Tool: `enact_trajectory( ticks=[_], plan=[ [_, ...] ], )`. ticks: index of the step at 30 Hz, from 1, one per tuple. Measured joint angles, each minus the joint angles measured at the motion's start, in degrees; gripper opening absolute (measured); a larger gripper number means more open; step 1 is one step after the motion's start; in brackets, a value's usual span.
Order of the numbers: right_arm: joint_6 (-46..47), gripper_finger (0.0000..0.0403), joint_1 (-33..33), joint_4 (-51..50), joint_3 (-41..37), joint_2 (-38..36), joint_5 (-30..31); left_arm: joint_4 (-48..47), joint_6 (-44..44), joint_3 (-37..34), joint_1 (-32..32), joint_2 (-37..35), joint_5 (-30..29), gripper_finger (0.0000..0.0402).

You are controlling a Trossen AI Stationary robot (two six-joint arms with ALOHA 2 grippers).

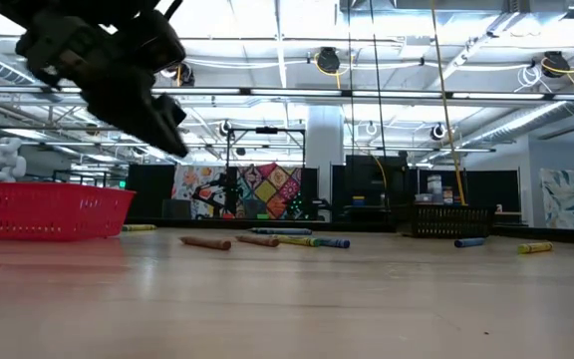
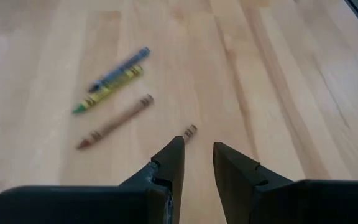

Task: Sort crayons
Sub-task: Put the blue crayon into the yellow bin, then put the green crayon into the red bin

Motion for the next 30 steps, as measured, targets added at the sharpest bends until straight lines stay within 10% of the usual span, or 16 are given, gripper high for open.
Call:
enact_trajectory(
  ticks=[14, 17, 24, 30],
  plan=[
    [2.88, 0.0114, -1.10, -10.42, 1.34, -2.37, 4.80, -7.48, -5.08, 0.00, -4.17, 5.61, 10.37, 0.0081],
    [1.64, 0.0120, -2.81, -10.20, 1.99, -6.11, 16.01, -5.91, -5.05, 1.08, -4.00, 8.31, 5.50, 0.0069],
    [-29.60, 0.0116, -7.44, -0.72, 0.55, -8.39, 63.15, -8.50, 3.83, 11.95, -3.64, 10.16, -0.39, 0.0061],
    [-54.73, 0.0116, -14.11, 28.38, -11.10, -6.25, 67.18, -17.73, 5.88, 18.22, -3.61, 10.27, -5.40, 0.0074]
  ],
)
